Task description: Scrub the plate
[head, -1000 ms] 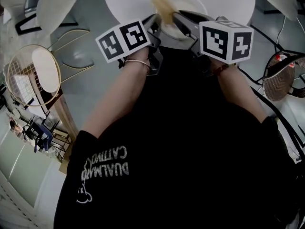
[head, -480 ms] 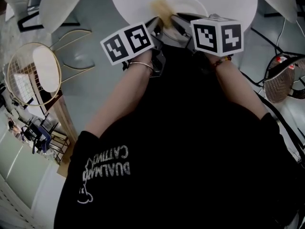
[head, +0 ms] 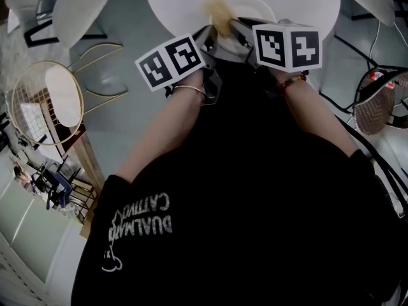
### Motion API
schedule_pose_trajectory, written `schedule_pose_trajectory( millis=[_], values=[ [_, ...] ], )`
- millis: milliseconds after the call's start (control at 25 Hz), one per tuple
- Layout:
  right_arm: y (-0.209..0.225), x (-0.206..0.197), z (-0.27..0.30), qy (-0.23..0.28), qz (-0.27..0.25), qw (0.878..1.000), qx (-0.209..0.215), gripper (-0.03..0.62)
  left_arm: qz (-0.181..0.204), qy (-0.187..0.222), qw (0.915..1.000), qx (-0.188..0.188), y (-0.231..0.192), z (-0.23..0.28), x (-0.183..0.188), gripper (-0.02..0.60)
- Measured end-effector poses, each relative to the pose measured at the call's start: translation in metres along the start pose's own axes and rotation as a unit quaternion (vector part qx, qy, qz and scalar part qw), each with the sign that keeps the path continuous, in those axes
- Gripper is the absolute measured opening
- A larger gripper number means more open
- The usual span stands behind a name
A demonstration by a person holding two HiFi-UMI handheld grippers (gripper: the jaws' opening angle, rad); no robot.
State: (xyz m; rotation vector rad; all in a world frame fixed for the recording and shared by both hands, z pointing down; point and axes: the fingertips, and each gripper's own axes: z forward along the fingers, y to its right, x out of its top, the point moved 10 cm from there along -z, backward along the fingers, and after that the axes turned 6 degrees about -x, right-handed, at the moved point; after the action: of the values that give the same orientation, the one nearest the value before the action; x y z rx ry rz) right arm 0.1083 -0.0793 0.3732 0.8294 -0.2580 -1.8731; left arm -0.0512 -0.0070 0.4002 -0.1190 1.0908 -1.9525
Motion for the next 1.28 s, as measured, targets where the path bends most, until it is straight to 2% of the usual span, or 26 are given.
schedule_pose_trajectory(
  millis=[840,1280],
  values=[
    [0.047,-0.003,-0.029,0.027,0.053,0.997,-0.039,0.057,0.003,0.006,0.9999,0.013,0.01,0.002,-0.01,0.028],
    [0.064,0.002,-0.039,0.048,0.068,0.995,-0.05,0.057,-0.014,0.02,0.9996,0.016,0.008,0.003,-0.013,0.028]
  ],
)
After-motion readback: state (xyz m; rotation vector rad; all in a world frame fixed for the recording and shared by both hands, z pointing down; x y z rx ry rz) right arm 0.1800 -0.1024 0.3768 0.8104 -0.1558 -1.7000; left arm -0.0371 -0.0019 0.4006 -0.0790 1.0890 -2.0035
